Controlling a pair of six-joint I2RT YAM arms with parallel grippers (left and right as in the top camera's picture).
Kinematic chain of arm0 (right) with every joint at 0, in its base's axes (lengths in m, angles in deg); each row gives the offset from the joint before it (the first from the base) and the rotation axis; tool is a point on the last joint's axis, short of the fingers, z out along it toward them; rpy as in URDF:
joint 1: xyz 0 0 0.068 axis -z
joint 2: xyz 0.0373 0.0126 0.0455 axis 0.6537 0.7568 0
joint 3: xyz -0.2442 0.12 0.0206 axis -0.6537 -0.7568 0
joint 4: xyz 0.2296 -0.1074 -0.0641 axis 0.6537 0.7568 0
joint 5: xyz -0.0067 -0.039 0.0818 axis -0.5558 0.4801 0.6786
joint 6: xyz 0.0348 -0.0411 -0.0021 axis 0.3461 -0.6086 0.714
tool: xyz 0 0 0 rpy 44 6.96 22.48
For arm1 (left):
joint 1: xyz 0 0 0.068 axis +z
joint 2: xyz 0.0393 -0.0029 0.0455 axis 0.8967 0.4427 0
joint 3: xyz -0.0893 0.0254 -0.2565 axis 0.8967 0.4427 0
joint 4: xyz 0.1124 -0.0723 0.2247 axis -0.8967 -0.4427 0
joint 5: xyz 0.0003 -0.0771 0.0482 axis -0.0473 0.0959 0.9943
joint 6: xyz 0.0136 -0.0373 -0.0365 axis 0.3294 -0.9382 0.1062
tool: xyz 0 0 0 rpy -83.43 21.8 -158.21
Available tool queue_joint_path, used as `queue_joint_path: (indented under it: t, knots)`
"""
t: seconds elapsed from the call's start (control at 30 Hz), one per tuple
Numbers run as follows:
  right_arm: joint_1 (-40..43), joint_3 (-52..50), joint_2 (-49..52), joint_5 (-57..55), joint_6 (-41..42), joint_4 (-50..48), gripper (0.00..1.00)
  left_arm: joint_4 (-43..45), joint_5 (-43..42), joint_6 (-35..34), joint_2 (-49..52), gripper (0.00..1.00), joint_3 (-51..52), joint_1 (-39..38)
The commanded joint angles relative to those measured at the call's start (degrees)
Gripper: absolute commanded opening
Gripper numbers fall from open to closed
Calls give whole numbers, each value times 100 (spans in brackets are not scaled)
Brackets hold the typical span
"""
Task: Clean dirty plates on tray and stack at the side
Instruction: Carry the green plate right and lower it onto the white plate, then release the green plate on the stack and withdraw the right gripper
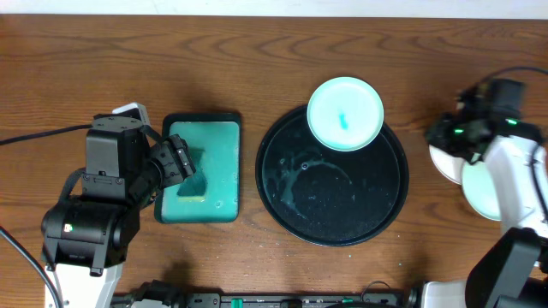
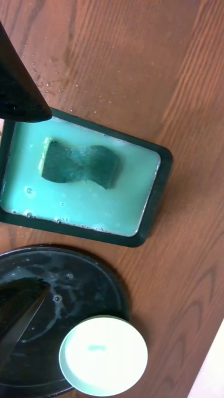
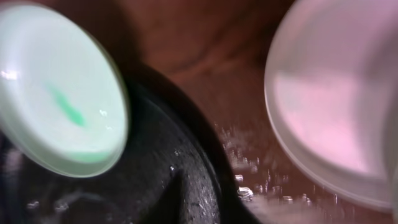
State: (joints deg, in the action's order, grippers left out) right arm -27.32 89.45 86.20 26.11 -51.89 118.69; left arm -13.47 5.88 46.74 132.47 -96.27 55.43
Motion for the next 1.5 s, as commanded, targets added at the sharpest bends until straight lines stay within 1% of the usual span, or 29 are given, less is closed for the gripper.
queue_joint_path:
  t: [0.0,0.07,0.2,0.3,0.4,0.43,0.47,0.5,0.53,0.6,0.67,0.7,0.73,0.8,0.87,1.03,1.07,1.1,1.13,1.17,1.2,1.23,1.3,1.33,1.37,1.4,1.43,1.47]
  knots:
    - [-275,2,31,-2404,1390,358,1,0,15,44,0,80,-127,24]
    - [-160,2,31,-2669,1631,509,1,2,15,44,-2,80,-127,24]
    - [560,2,31,-2391,1589,717,1,0,15,44,-2,80,-127,24]
    - [1274,2,31,-1421,879,723,1,2,15,44,-2,80,-127,24]
    - [1943,2,39,-400,468,723,1,2,15,44,0,80,-127,24]
    - [2094,2,39,-273,437,728,6,0,15,44,0,80,-127,24]
    - [2208,2,42,-286,442,750,17,2,15,46,-2,80,-127,24]
    - [2275,-4,42,-319,435,748,33,0,15,44,0,80,-127,24]
    - [2328,-24,42,-374,435,721,35,2,15,44,-2,80,-127,24]
    - [2321,-90,42,-367,426,577,33,2,15,44,-2,80,-127,24]
    - [2264,-188,42,-369,420,334,33,0,15,44,-2,80,-127,24]
    - [2225,-251,42,-369,334,162,37,0,15,44,0,80,-127,24]
    - [2184,-326,42,-382,175,-20,43,0,13,44,0,80,-127,24]
    - [2111,-498,42,-568,94,-352,52,0,15,44,-2,80,-127,24]
    - [2052,-719,44,-669,98,-697,54,2,15,44,0,80,-127,24]
    - [1849,-1224,44,-542,33,-1447,51,2,15,44,-2,80,-127,24]
    - [1799,-1290,44,-544,31,-1552,46,2,15,44,0,80,-127,24]
    - [1753,-1333,44,-544,15,-1635,31,0,15,44,0,80,-127,24]
    - [1714,-1346,44,-546,17,-1665,18,2,15,44,-2,80,-127,24]
    - [1681,-1346,44,-546,20,-1687,10,2,15,44,0,80,-127,24]
    - [1652,-1346,44,-544,31,-1716,5,0,15,44,-2,80,-127,24]
    - [1631,-1346,42,-546,72,-1746,4,2,15,46,0,80,-127,24]
    - [1589,-1346,44,-588,155,-1742,5,0,15,44,0,80,-127,24]
    - [1572,-1349,44,-645,175,-1703,14,2,15,46,-2,80,-127,24]
    - [1563,-1349,44,-723,173,-1663,30,2,15,44,-2,80,-127,24]
    - [1565,-1349,44,-789,170,-1648,33,0,15,44,-2,80,-127,24]
    - [1565,-1349,44,-833,166,-1648,25,0,15,44,-2,80,-127,24]
    - [1565,-1349,42,-903,168,-1650,16,2,15,44,0,80,-127,24]
